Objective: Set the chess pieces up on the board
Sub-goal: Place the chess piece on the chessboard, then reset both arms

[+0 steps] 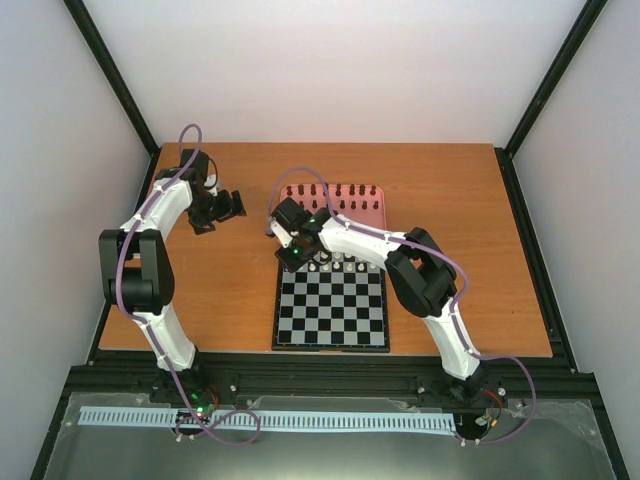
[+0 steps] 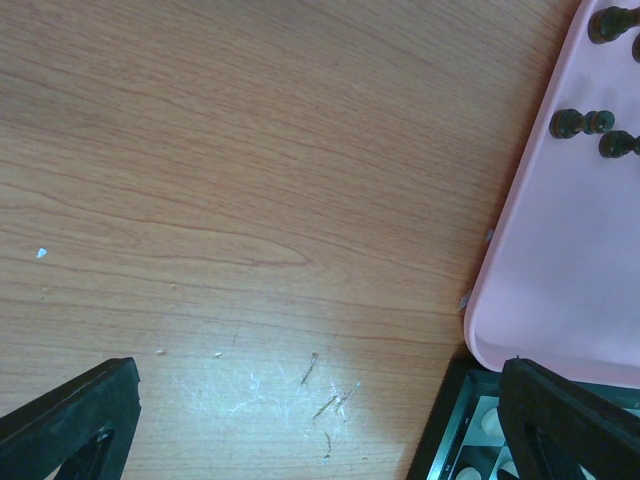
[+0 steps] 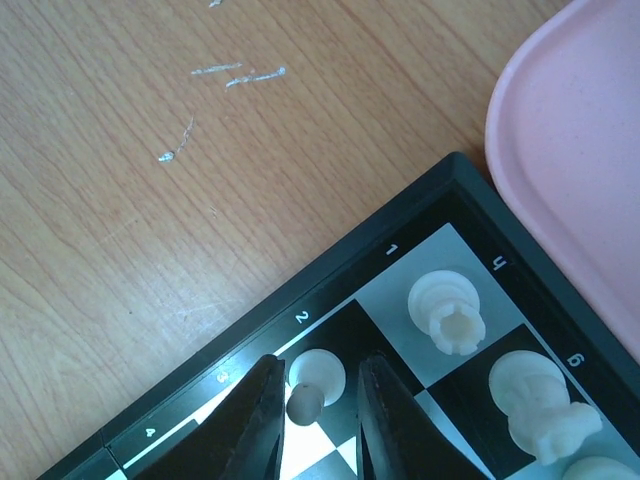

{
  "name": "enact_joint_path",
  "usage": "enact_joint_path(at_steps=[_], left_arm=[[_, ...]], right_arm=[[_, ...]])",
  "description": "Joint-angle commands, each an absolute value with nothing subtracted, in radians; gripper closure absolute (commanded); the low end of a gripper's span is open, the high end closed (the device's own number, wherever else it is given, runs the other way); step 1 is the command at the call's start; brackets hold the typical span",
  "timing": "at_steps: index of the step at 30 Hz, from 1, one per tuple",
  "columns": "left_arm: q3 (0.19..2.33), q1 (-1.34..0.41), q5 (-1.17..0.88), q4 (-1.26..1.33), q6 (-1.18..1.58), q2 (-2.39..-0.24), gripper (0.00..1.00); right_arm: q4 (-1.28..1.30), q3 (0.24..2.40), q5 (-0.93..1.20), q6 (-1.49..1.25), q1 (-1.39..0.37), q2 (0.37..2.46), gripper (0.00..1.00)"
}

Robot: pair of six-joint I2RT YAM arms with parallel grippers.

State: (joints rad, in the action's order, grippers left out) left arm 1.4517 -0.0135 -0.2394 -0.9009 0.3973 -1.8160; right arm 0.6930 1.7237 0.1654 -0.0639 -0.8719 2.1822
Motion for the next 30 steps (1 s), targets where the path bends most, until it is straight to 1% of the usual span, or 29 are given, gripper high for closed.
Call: enact_joint_path(at_steps=[1, 6, 11, 13, 15, 19, 20, 22, 23, 24, 30], left_arm=[[1.453, -0.018, -0.235, -0.893, 0.4, -1.792, 0.0], [1.459, -0.018, -0.238, -0.894, 0.402, -1.798, 0.0], [1.464, -0.018, -0.239, -0.896, 0.4, -1.797, 0.0], [1.466, -0.018, -0.237, -0.896, 0.399, -1.796, 0.0], [1.468, -0.018, -0.234, -0.899, 0.397, -1.794, 0.0], [1.471, -0.018, -0.233, -0.902, 0.394, -1.783, 0.0], [1.47, -0.018, -0.232, -0.903, 0.394, -1.781, 0.0], [1.472, -0.018, -0.232, -0.904, 0.39, -1.78, 0.0], [1.473, -0.017, -0.232, -0.906, 0.389, -1.78, 0.0], [1.476, -0.018, -0.233, -0.907, 0.388, -1.779, 0.0], [1.509, -0.02, -0.211, -0.931, 0.379, -1.781, 0.0]], right_arm=[[0.714, 1.754, 0.155, -0.045, -0.87, 2.168, 0.76], [0.736, 1.755, 0.111, -0.047, -0.87, 2.101, 0.72], [0.76, 1.75, 0.075, -0.053, -0.87, 2.033, 0.65], [0.766, 1.751, 0.053, -0.054, -0.87, 2.006, 0.63], [0.777, 1.753, 0.023, -0.061, -0.867, 1.976, 0.59], [0.805, 1.739, 0.006, -0.106, -0.818, 1.911, 0.43], [0.813, 1.731, 0.017, -0.114, -0.788, 1.896, 0.34], [0.82, 1.71, 0.013, -0.125, -0.737, 1.866, 0.24], [0.822, 1.698, 0.011, -0.126, -0.713, 1.852, 0.07], [0.827, 1.691, 0.006, -0.127, -0.687, 1.841, 0.01], [0.872, 1.659, 0.003, -0.172, -0.512, 1.814, 0.0]])
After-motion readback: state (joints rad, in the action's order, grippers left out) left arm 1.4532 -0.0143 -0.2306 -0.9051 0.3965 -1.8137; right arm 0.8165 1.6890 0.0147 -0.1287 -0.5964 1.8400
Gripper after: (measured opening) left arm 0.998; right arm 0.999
